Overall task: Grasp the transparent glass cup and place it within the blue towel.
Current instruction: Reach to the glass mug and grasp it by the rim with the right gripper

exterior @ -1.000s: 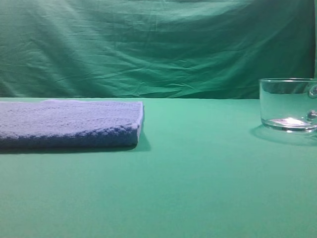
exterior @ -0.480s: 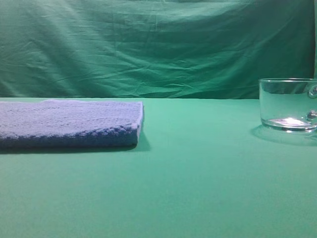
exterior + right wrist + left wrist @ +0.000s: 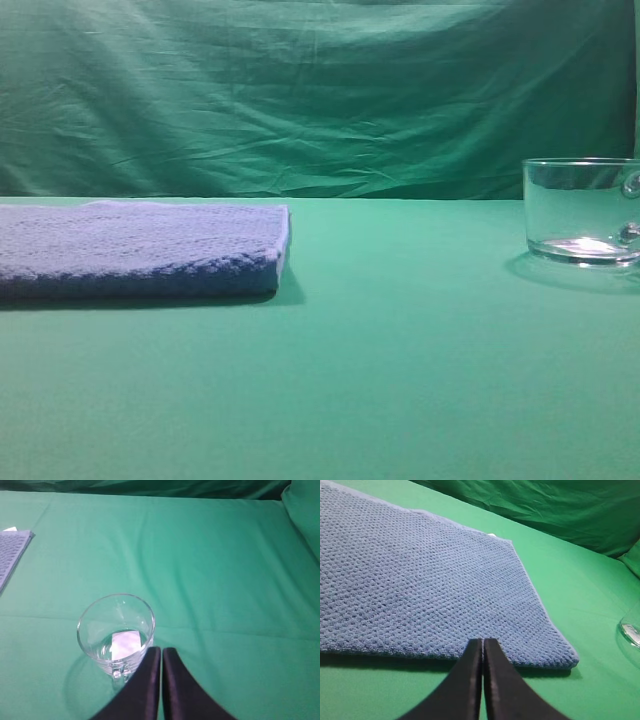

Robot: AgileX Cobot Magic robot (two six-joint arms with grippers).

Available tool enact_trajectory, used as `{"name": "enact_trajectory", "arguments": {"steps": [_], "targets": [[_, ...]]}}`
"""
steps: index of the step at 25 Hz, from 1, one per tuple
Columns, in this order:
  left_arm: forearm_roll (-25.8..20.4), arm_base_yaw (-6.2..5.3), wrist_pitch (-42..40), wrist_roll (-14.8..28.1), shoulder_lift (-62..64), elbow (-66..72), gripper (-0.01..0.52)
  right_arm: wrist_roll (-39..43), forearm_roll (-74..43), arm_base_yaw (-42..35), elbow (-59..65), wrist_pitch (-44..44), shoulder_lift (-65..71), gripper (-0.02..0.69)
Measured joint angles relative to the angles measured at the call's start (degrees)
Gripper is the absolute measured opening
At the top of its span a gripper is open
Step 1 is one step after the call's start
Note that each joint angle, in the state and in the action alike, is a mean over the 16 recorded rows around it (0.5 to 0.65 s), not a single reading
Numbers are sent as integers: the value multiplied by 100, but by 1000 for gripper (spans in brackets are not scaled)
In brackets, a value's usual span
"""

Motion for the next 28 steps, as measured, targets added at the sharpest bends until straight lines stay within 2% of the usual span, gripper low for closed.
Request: {"name": "enact_trajectory", "arguments": {"steps": [7, 10, 13, 16, 20, 23, 26, 28], "targets": [[0, 0, 0, 0, 0, 0, 0, -459, 4, 239, -484, 883, 725, 6], [0, 0, 0, 0, 0, 0, 0, -630, -41, 354, -741, 1357, 1080, 42], [0, 0, 0, 0, 0, 0, 0, -689, -89, 463, -967, 1715, 1451, 120], [0, 0, 0, 0, 0, 0, 0, -675, -136, 538, -1136, 1892, 1823, 229], [0, 0, 0, 0, 0, 0, 0, -640, -171, 568, -1262, 1839, 2305, 376], [0, 0, 0, 0, 0, 0, 0, -619, -177, 568, -1301, 1636, 2640, 459], [0, 0, 0, 0, 0, 0, 0, -642, -177, 568, -1314, 1358, 2952, 491], [0, 0, 0, 0, 0, 0, 0, -680, -177, 568, -1317, 1155, 3145, 475]]}}
